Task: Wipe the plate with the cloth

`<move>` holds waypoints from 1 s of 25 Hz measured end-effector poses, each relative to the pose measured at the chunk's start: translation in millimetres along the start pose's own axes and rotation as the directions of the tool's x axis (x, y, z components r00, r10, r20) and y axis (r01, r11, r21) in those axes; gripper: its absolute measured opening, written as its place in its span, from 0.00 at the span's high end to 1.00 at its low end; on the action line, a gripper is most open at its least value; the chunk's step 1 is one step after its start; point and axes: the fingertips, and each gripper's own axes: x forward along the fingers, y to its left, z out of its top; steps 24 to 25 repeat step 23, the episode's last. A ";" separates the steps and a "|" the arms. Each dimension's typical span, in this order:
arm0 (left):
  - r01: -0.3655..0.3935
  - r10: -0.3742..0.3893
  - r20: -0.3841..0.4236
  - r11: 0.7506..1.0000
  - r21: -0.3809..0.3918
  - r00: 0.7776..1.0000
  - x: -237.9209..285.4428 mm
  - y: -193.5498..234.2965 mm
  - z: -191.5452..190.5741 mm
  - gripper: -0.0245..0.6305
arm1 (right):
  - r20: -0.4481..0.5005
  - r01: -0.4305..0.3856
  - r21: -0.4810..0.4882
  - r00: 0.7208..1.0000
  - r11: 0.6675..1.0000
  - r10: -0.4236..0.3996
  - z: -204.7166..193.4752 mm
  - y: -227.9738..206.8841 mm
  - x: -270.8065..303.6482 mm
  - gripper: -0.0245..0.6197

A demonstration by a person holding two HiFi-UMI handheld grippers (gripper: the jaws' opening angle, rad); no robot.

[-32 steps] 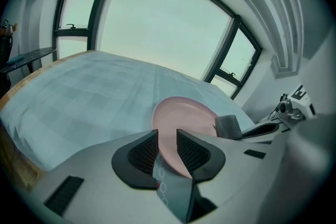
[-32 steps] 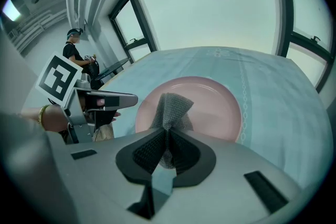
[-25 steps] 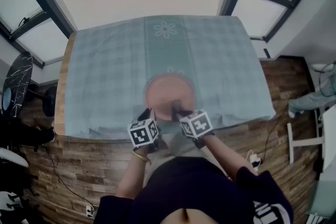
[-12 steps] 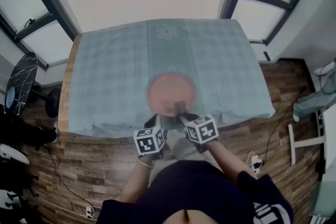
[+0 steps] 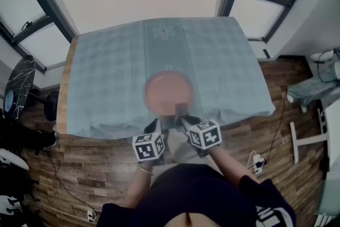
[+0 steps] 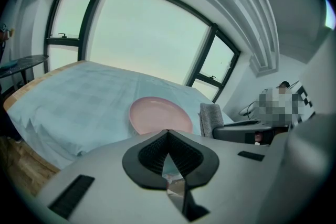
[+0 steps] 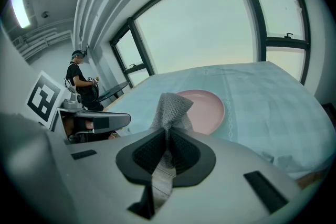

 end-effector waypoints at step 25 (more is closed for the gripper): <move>0.023 -0.024 0.021 1.000 0.018 0.999 0.7 -17.8 14.4 0.94 | 0.041 0.002 -0.044 0.999 0.999 0.000 10.5 -6.3 -8.0 0.91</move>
